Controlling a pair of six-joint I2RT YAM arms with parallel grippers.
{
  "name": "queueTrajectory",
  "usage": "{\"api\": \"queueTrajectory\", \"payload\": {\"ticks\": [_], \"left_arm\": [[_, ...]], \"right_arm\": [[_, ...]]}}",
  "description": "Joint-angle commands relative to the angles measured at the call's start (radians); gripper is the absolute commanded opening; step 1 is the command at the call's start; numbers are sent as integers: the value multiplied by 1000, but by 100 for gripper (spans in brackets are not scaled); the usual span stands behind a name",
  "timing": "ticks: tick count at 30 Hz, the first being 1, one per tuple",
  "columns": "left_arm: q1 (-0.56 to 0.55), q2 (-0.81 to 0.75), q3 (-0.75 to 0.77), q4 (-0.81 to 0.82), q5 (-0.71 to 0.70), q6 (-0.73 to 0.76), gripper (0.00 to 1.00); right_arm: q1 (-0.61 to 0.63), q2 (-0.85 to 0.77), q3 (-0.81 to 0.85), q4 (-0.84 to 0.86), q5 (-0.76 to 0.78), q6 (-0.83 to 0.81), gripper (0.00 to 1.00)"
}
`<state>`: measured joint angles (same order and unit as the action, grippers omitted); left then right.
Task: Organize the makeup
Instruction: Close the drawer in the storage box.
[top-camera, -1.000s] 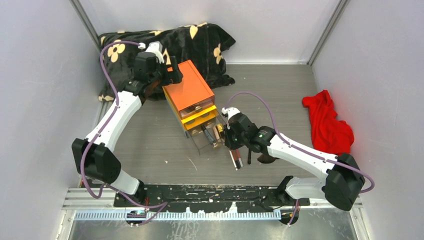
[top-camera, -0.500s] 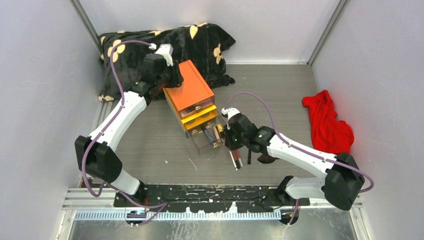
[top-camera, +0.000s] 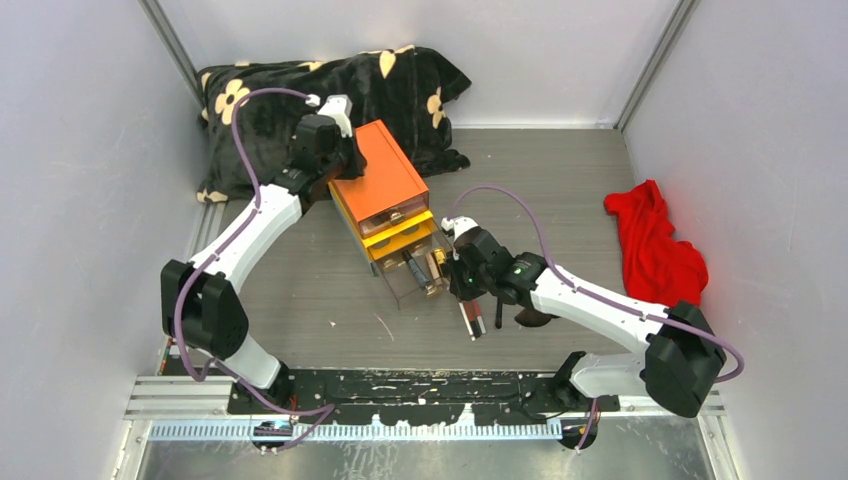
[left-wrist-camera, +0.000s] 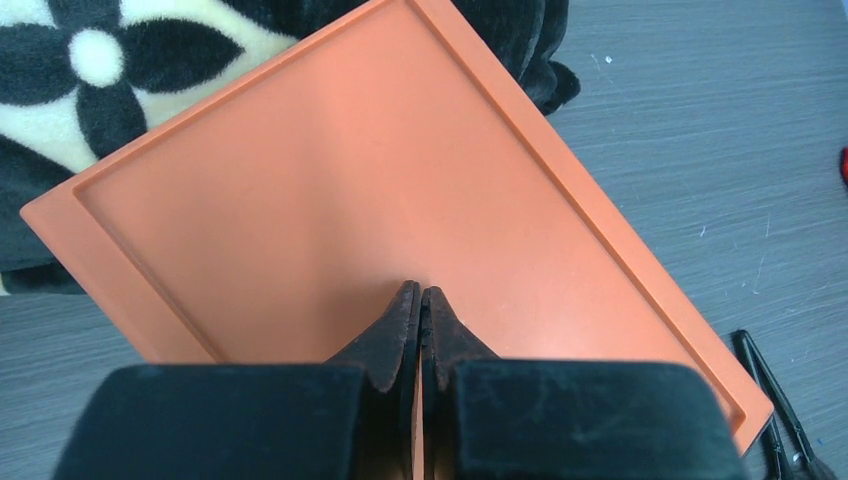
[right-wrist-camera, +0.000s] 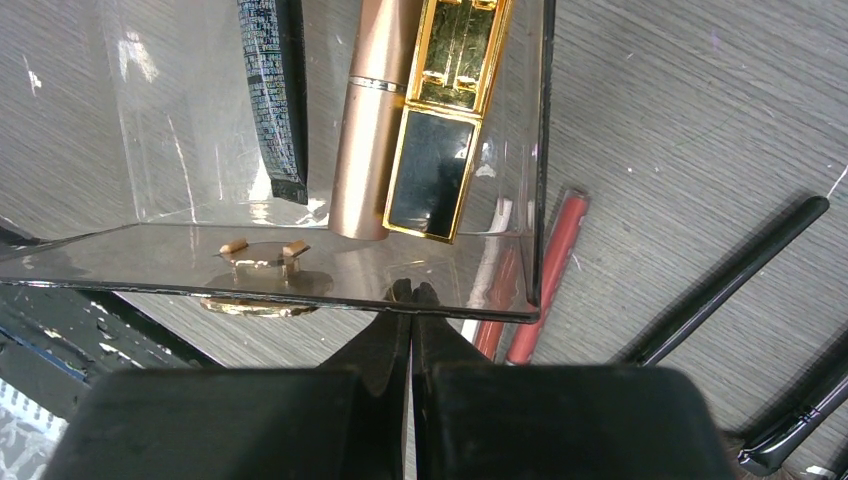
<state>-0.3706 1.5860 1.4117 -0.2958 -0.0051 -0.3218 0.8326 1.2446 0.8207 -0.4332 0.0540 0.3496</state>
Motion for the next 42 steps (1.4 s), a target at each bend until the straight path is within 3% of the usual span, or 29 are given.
{"api": "queueTrajectory", "payload": {"ticks": [1,27,42], "left_arm": [[-4,-1,-59,11,-13,-13,0],[-4,-45,-178,24,-22,-50,0],[-4,-28,-198,37,5,-62,0]], "right_arm": [[5,3,12,49,10,-9,1],[5,67,140,200,96,-53,1],[-4,238,139,419,195,-78,1]]}}
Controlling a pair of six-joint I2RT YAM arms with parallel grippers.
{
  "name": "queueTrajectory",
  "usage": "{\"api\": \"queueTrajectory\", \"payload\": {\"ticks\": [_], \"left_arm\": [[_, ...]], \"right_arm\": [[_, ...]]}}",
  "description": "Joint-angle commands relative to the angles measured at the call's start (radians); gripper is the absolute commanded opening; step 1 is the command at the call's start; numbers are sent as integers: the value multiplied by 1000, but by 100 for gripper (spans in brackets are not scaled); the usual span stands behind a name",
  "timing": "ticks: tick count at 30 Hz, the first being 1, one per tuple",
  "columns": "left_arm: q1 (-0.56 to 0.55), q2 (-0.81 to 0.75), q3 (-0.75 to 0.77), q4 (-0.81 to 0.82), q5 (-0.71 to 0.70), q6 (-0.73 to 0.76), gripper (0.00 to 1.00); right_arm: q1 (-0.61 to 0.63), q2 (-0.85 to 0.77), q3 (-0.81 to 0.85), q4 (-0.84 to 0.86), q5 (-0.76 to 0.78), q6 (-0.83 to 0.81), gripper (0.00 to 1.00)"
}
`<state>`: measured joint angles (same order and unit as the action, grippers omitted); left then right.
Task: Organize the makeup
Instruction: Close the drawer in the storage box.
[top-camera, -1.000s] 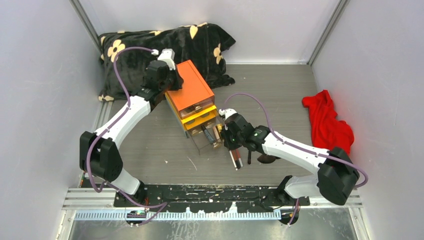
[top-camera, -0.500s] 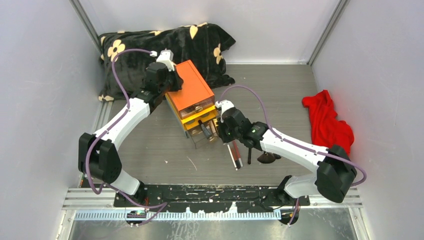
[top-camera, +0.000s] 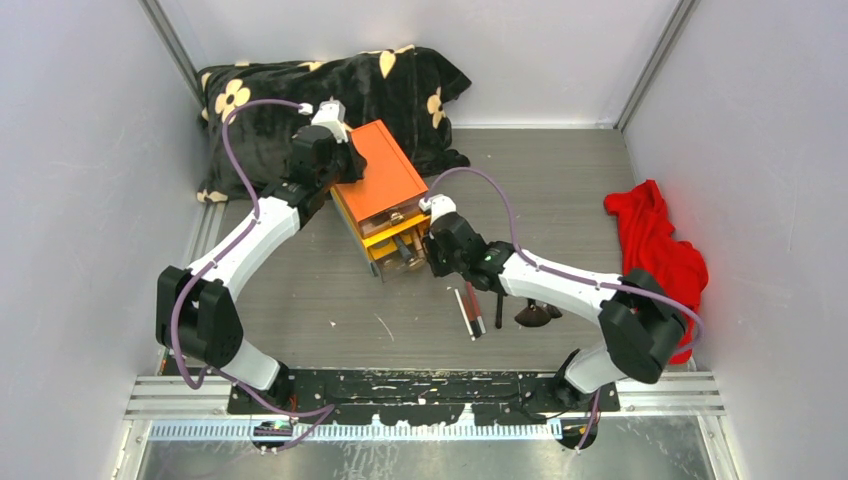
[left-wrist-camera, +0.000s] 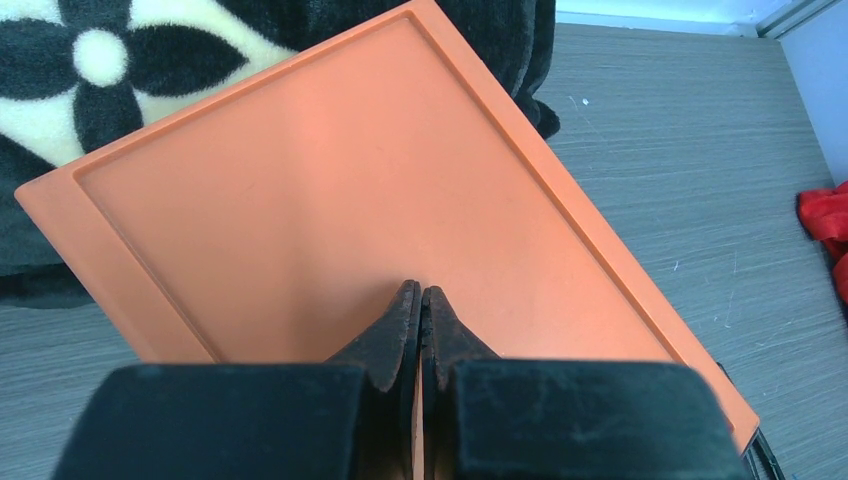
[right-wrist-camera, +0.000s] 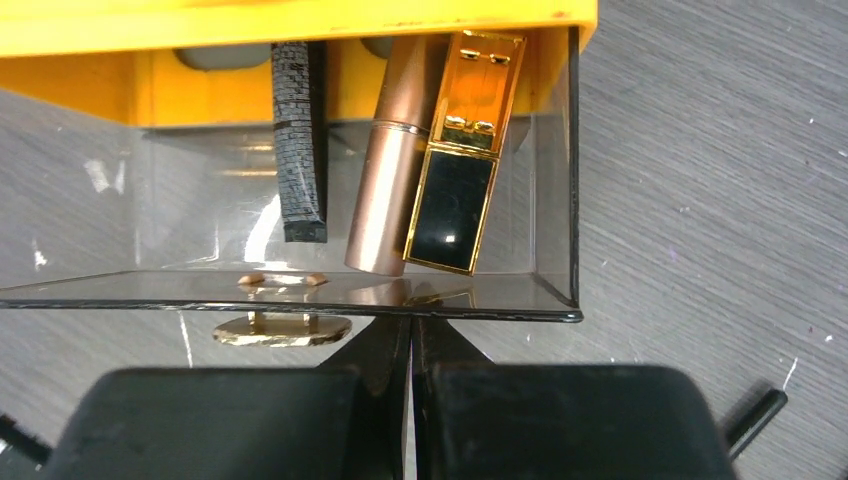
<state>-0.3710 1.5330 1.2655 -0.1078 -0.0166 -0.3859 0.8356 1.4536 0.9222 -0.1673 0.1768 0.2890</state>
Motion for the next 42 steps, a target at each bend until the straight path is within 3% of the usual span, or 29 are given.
{"api": "queueTrajectory", "payload": {"ticks": [1,16,23,27,30,33,39,42], "left_arm": [[-4,25,-52,-151,17,4,0],[-3,14,-78,-149,20,15,0],[-3,13,-83,-150,29,18,0],[-3,6,-80,-159,28,20,0],[-3,-2,-75,-163,22,22,0],[-4,-4,-63,-170,20,21,0],[-4,-2,-55,-180,10,28,13],[-3,-8,-54,-177,1,34,21]], "right_arm": [[-7,38,37,171,82,-17,1],[-11,122,1,487,169,-26,2],[-16,243,61,558,162,-28,1],[-15,220,71,512,157,-10,1],[-15,146,24,469,180,-6,14],[-15,56,-37,407,223,-25,17],[-19,-86,-46,187,233,-36,35],[-39,-125,-52,108,215,3,55]]}}
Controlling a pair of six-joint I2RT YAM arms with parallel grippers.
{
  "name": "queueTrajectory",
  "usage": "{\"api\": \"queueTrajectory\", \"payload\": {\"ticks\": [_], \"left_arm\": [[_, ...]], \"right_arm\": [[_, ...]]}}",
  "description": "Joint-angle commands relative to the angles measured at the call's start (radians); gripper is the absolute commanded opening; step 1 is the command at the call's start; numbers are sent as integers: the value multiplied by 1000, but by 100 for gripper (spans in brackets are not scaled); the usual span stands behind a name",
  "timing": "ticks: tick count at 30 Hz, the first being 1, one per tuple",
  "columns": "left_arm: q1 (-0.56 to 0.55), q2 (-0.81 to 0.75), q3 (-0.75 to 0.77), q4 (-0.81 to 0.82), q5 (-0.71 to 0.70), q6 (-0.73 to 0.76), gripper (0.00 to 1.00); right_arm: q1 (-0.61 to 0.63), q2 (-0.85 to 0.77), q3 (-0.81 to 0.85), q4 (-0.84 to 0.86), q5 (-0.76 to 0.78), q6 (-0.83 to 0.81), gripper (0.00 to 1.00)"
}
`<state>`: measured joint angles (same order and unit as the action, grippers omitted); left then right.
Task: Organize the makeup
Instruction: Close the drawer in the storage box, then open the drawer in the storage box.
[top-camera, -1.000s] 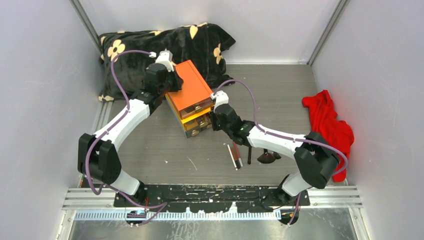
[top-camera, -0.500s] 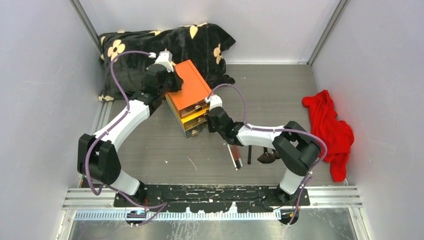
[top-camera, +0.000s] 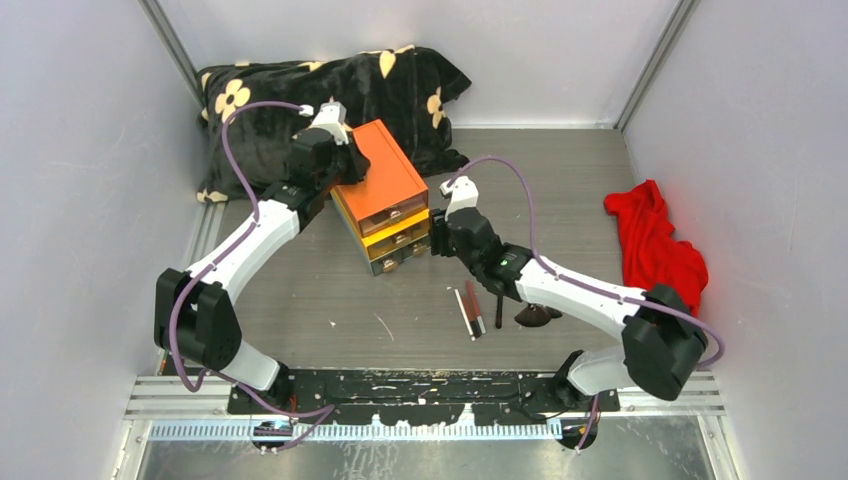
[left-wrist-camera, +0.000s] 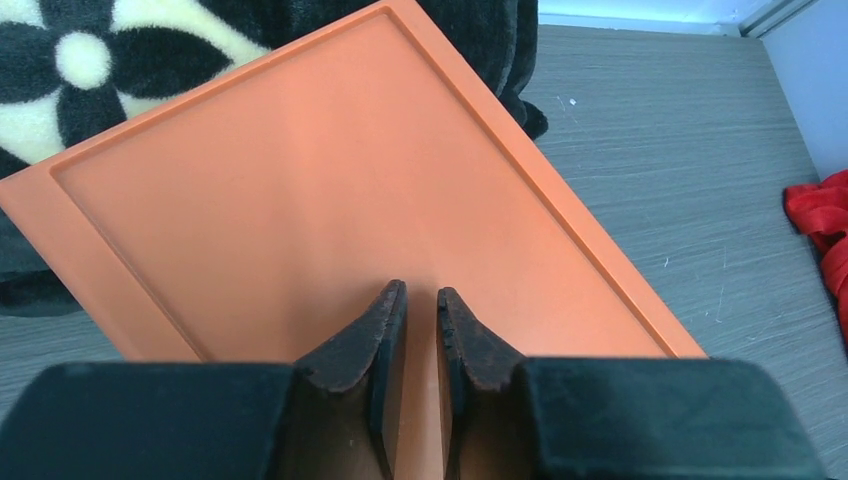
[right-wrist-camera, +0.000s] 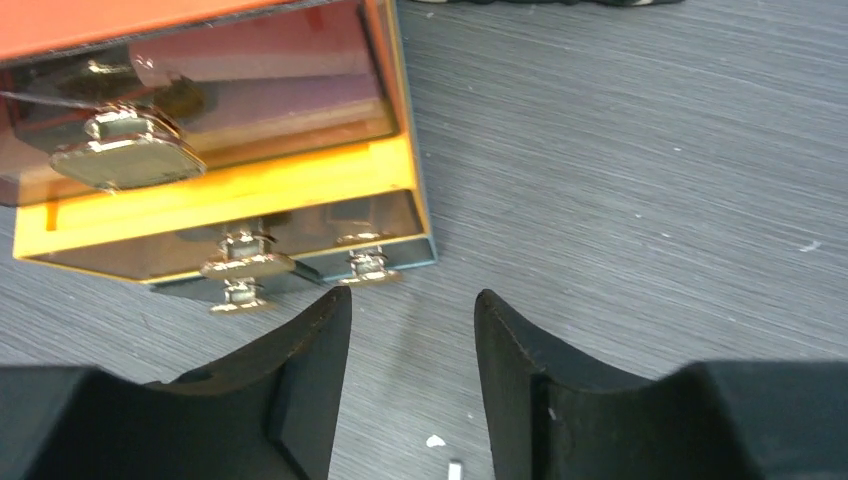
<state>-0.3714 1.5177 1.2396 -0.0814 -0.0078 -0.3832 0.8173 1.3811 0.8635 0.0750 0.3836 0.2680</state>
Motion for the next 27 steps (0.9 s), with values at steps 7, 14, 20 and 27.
{"api": "queueTrajectory", "payload": {"ticks": [7,14,20,27], "left_arm": [[-4,-6,-35,-193,-15,40,35],[-3,-11,-39,-178,-9,36,56],[-3,-22,-61,-167,-21,35,72],[-3,-9,-61,-173,-29,39,98]], "right_arm": [[-68,-132,-123,-81,-129,32,71],[-66,-57,-257,188,-242,-83,92],[-67,-2,-260,348,-251,-88,82],[-66,147,-224,490,-271,-88,79]]}}
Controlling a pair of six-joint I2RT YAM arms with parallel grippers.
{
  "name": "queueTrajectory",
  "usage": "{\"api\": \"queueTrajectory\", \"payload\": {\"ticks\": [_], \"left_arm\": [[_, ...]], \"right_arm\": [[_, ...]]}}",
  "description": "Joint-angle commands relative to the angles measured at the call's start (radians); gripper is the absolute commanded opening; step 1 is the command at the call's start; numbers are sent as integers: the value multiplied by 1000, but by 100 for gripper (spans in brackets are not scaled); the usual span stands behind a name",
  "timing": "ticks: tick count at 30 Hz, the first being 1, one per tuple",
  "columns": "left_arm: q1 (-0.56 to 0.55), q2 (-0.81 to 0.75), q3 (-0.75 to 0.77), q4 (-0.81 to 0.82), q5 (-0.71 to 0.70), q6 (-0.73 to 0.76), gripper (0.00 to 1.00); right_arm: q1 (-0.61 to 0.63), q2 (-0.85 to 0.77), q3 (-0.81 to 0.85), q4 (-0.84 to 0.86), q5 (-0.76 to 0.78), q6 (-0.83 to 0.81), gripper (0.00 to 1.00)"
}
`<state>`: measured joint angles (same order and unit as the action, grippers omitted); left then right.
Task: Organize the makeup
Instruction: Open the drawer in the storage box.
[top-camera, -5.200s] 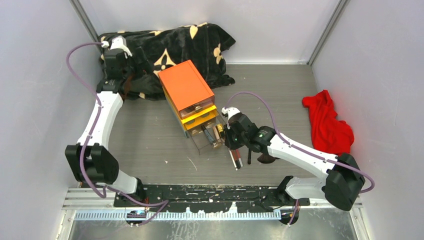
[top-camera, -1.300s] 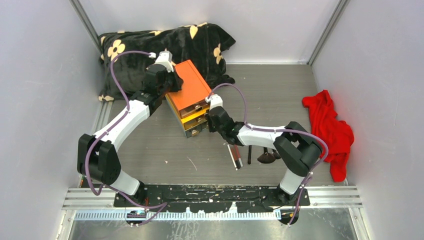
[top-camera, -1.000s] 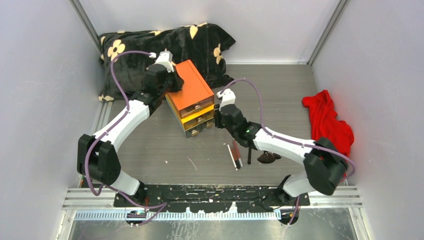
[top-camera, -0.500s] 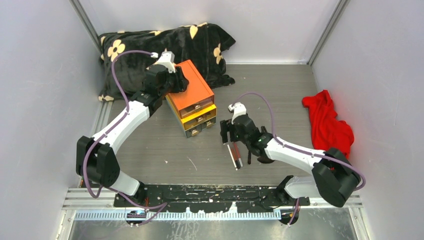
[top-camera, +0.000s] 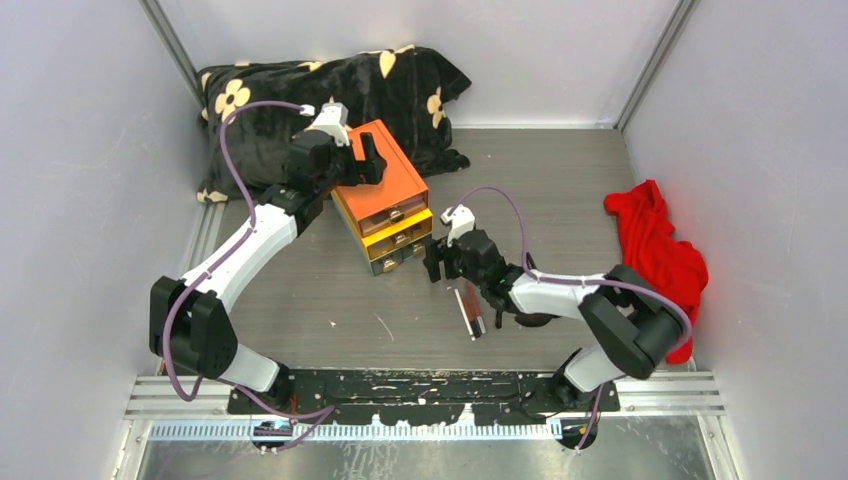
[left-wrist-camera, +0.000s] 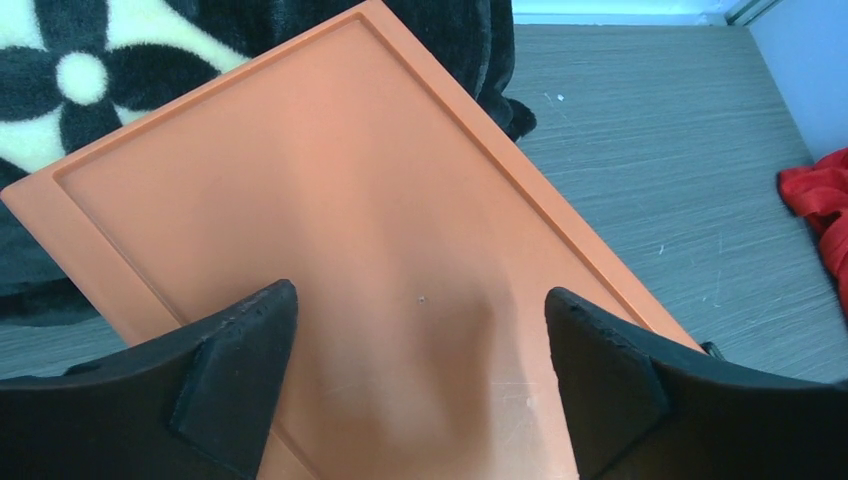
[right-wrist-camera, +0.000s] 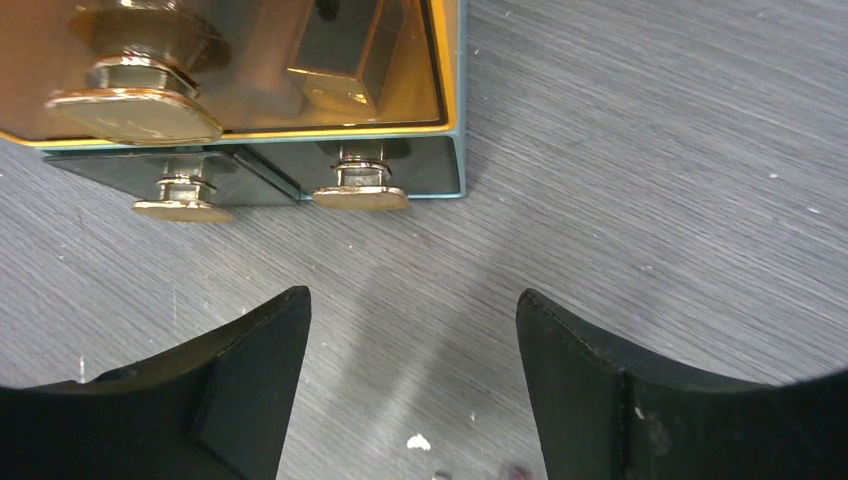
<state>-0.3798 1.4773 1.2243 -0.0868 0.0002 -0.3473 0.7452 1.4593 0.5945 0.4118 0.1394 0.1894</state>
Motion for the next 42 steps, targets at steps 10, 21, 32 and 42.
{"api": "queueTrajectory", "payload": {"ticks": [10,21,32,42], "left_arm": [[5,50,-53,-156,-43,11,100],[5,68,-70,-137,-43,1,99],[5,71,-70,-136,-40,1,97],[5,81,-71,-139,-39,2,96]], "right_arm": [[11,178,114,201,-45,17,75],[22,252,183,192,-46,19,75],[23,283,192,202,-9,20,71],[23,340,235,189,-4,14,40]]}}
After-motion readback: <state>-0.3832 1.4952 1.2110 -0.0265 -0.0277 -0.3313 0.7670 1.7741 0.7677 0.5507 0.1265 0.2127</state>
